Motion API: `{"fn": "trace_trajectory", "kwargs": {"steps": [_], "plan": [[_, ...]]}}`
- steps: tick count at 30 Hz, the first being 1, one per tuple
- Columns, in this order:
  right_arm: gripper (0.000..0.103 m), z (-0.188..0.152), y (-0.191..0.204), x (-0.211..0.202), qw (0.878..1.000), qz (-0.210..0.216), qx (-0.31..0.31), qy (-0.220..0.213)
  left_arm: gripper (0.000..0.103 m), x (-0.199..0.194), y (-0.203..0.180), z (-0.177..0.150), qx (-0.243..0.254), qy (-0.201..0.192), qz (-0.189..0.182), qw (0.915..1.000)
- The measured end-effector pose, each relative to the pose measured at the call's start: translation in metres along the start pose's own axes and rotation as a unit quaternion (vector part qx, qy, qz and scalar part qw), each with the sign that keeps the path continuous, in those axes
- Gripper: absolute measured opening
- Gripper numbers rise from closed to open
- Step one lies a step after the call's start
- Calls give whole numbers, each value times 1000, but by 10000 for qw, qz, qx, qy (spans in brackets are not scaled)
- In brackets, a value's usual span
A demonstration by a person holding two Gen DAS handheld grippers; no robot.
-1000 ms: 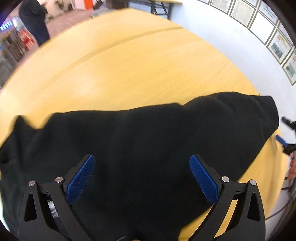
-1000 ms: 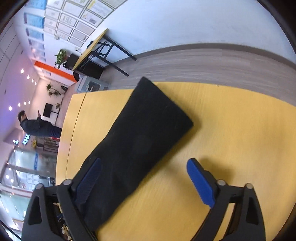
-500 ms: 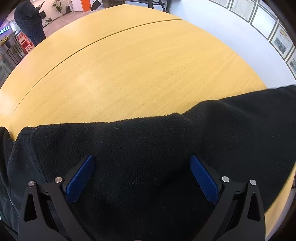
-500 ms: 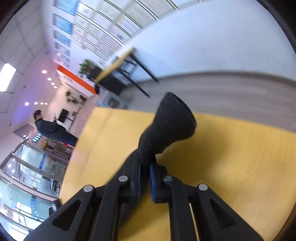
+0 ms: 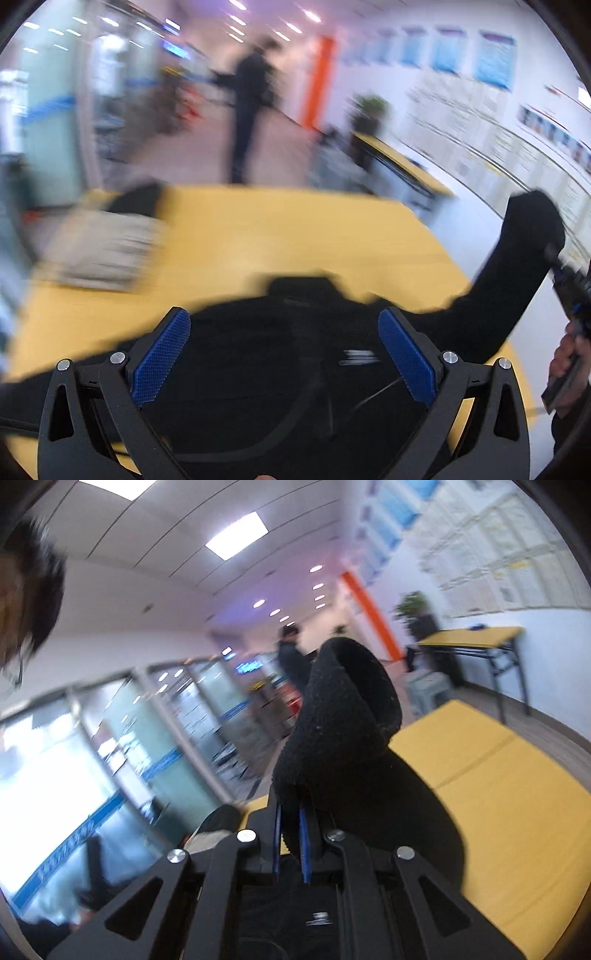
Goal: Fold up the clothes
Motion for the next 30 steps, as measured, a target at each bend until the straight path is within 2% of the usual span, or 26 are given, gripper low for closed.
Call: {"fn": "trace_trajectory", "kwargs": {"steps": [3,4,5,7,8,10,12,14,15,17,19,21,23,25,26,27,28,30], "plan": [[8,-67,53,65,9960,42,-588,673,103,-69,128,21,-154,-318,971,9946],[8,-93,68,87,9926,17,-796,920,103,-87,157,21,-251,-406,1155,9922],[8,-118,83,108,9881,-8,-1004,1166,103,-119,185,5,-335,-497,1256,9903],[8,-169,112,150,9760,-58,-1415,1654,103,-154,231,-10,-488,-639,1460,9860],[8,-194,126,171,9684,-82,-1618,1896,103,-159,247,-24,-528,-583,1584,9842],[8,-258,145,207,9459,-142,-2151,2426,103,-161,281,-56,-604,-398,1756,9818],[8,-324,157,235,9149,-223,-2730,2966,103,-156,307,-89,-691,-140,1819,9808],[8,-370,169,248,8867,-258,-3285,3243,103,-138,314,-120,-830,105,1725,9815],[9,-382,174,252,8752,-255,-3538,3290,103,-128,316,-133,-919,220,1631,9821],[9,-396,179,259,8576,-280,-3882,3361,103,-106,292,-149,-983,374,1270,9863],[13,-400,183,263,8479,-331,-4057,3397,103,-80,265,-159,-868,478,817,9917],[16,-399,183,262,8439,-331,-4102,3442,103,-55,229,-151,-522,510,362,9967],[29,-397,184,244,8531,-262,-4007,3332,103,-29,181,-142,-101,518,-274,9982],[68,-387,182,227,8651,-226,-3892,3157,103,-2,126,-131,209,549,-943,9938],[75,-376,175,215,8702,-337,-3877,3022,103,12,101,-126,336,555,-1213,9905],[80,-365,166,202,8747,-471,-3854,2900,103,27,75,-120,465,559,-1481,9863],[80,-352,149,187,8773,-683,-3812,2836,103,46,49,-115,605,536,-1728,9816],[80,-323,97,160,8750,-1305,-3703,2832,103,78,-5,-108,797,604,-2186,9707]]}}
Point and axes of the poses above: each gripper's, at about its wrist camera, not at the fingertips, and x roughly the way its jaws point, y to its left, z to its top, the point moved 9 cm from there along x, roughly the way its jaws point
